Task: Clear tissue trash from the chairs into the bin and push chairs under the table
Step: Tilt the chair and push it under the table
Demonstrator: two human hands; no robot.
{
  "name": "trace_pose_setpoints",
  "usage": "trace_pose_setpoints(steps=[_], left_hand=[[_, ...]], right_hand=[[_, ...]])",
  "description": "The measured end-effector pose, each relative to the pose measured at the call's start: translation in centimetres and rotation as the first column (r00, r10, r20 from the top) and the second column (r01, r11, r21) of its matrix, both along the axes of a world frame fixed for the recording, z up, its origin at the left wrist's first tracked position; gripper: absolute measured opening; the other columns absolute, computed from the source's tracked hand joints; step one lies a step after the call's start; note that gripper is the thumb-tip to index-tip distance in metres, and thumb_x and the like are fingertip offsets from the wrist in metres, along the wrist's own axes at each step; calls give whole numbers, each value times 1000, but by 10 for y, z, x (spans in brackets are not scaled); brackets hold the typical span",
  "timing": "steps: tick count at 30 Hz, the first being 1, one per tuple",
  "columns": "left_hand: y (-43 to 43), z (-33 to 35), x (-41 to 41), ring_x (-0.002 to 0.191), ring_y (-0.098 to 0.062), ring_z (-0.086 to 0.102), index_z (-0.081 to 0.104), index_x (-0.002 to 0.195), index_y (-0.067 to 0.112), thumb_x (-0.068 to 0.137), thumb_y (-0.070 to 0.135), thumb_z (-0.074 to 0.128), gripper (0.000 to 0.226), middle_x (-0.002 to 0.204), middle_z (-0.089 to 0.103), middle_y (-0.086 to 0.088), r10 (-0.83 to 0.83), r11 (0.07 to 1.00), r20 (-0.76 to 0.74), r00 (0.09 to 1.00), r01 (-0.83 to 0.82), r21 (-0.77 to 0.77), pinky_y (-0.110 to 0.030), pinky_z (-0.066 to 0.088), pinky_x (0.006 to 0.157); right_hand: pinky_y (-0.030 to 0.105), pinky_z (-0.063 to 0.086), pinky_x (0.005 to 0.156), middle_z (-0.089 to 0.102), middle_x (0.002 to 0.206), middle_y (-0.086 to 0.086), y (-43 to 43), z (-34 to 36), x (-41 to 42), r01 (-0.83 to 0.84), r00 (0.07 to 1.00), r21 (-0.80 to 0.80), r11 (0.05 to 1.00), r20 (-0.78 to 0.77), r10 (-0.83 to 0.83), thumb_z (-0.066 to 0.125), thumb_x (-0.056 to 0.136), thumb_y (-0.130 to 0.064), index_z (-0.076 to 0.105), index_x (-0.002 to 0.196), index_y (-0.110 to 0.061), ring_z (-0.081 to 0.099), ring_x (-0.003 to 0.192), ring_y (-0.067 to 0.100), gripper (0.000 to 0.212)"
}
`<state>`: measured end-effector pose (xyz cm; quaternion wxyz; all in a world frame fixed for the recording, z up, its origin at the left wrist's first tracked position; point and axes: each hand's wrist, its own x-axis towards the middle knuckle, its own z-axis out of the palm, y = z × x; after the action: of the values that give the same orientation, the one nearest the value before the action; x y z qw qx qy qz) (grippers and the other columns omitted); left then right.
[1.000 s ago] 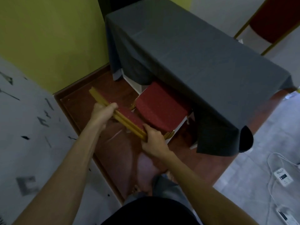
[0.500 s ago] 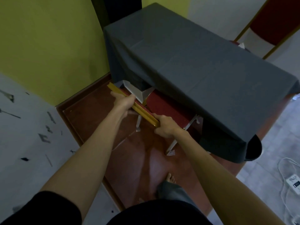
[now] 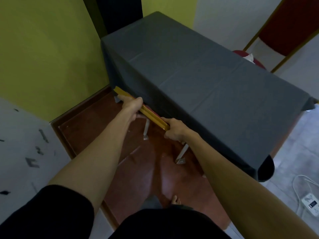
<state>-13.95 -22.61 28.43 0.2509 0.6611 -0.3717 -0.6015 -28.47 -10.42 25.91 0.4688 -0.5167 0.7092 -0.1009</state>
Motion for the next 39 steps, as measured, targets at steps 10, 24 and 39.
trace_pose_setpoints(steps=[10, 24, 39], left_hand=[[-13, -8, 0, 81, -31, 74, -8, 153, 22, 97, 7, 51, 83, 112, 64, -16, -17, 1000, -22, 1000, 17, -1, -42, 61, 46], [-13, -18, 9, 78, -30, 75, 3, 151, 31, 89, 17, 66, 90, 109, 62, -12, 0, 997, -101, 995, -8, -71, -41, 61, 51], [218, -52, -123, 104, -18, 63, 68, 114, 19, 102, 48, 40, 42, 109, 68, 0, -778, 622, 154, 609, 781, 51, -26, 43, 70]], right_hand=[[22, 45, 57, 53, 94, 0, -6, -1, 1, 36, 999, 17, 999, 6, -37, 59, 91, 0, 28, 156, -36, 59, 77, 14, 81], [38, 56, 87, 65, 116, 8, 24, -12, 19, 237, 966, -185, 954, -57, -251, 58, 98, -9, 44, 148, -21, 66, 97, 21, 53], [42, 49, 100, 61, 139, 18, 194, -10, -117, 516, 809, -274, 812, -157, -567, 66, 90, -4, 46, 149, -8, 58, 125, 36, 63]])
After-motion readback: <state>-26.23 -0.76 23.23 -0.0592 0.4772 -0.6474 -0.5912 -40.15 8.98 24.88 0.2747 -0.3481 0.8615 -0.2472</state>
